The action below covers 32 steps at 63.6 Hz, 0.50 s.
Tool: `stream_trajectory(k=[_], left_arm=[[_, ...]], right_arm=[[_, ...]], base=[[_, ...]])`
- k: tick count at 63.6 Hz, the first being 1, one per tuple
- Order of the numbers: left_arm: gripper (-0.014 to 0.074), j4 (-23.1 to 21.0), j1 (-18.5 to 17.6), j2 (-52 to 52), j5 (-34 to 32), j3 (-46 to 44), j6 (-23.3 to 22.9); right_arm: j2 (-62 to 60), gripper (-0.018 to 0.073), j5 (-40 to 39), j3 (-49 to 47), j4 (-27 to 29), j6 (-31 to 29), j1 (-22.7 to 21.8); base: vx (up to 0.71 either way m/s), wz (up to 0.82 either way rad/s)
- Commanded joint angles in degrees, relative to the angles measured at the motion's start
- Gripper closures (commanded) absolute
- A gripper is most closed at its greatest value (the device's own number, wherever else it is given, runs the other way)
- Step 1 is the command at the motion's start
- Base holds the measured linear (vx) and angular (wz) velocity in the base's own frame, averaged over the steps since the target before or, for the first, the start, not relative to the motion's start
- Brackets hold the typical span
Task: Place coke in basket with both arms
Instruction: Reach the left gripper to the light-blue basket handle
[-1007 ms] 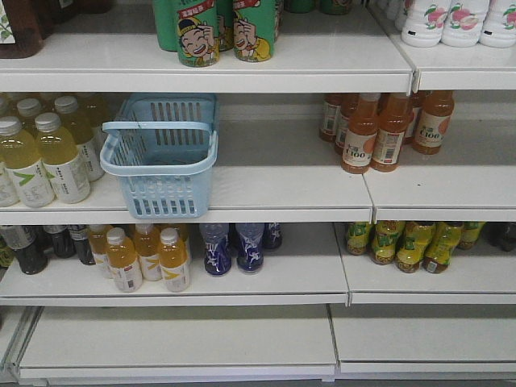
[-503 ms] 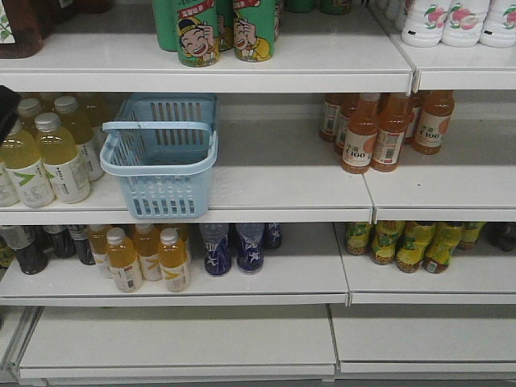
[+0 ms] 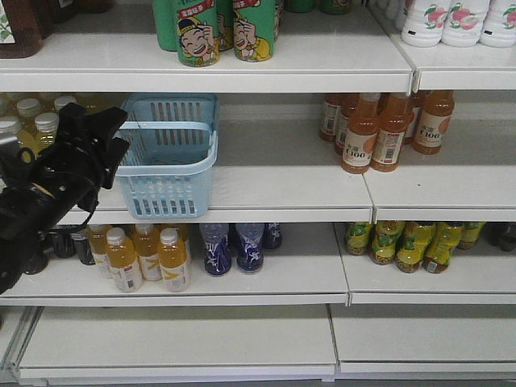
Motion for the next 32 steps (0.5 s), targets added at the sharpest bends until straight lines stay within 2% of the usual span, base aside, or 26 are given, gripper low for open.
stream_trajectory(k=[1,22,32], left_arm=[[0.0195,0.1,-0.2,2.5,-5.9,-5.2,-0.7],[0.0195,-0.2,-0.2,13.8,-2.4,-16.5,-0.8],[0.0195,-2.1,-0.2,18.0,-1.2,-21.2,-2.3]], right_arm=[[-1.0,0.0564,-3.8,0.5,-0.8,-0.2,0.0],[-1.0,0.0564,-3.8,0.5,-0.8,-0.2,0.0],[-1.0,0.0564,-3.8,0.5,-0.8,-0.2,0.0]], base=[[0.0,0.0],[0.0,0.0],[0.0,0.0]])
